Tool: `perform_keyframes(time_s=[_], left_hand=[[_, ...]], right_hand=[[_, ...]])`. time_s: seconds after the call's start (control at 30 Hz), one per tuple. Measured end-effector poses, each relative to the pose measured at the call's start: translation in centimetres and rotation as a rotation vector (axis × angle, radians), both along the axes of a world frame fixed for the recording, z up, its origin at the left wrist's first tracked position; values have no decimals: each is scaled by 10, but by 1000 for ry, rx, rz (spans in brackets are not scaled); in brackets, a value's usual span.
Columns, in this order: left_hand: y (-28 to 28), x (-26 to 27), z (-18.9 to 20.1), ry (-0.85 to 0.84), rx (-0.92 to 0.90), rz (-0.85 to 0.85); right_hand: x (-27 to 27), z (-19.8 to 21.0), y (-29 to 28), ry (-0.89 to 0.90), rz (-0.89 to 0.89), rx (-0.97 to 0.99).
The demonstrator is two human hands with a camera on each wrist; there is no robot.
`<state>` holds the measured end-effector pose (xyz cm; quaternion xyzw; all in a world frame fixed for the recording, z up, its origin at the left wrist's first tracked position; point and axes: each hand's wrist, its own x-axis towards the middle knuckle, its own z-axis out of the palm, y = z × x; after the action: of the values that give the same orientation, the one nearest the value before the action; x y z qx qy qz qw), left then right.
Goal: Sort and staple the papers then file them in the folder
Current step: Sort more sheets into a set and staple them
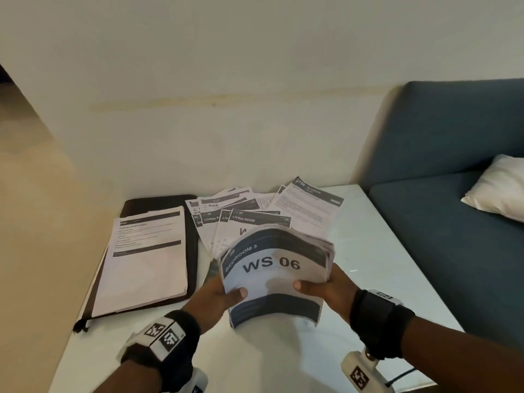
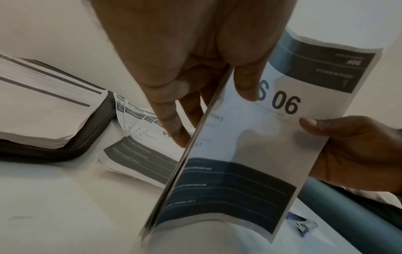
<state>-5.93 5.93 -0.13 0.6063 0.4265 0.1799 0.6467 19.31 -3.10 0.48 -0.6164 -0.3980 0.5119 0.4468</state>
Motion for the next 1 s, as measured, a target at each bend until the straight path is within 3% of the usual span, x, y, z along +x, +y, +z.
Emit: perform_keyframes(time_s=[0.3, 0.47, 0.57, 0.8, 0.9, 1.0], left_hand=[[4, -1, 8, 15, 62, 41], [-2, -1, 4, 45, 17, -58], [-8, 0, -5, 57, 3, -90], [1, -3, -12, 29, 32, -5], [0, -3, -17, 38, 10, -36], [-3, -1, -19, 40, -40, -38]], right_hand=[[2, 4, 2, 34, -105, 94], [11, -10, -6, 21, 17, 69], [14, -20, -8, 23, -7, 46], [13, -15, -5, 7, -44, 111], [11, -25, -9, -10, 35, 39], [11, -52, -17, -149, 87, -76]])
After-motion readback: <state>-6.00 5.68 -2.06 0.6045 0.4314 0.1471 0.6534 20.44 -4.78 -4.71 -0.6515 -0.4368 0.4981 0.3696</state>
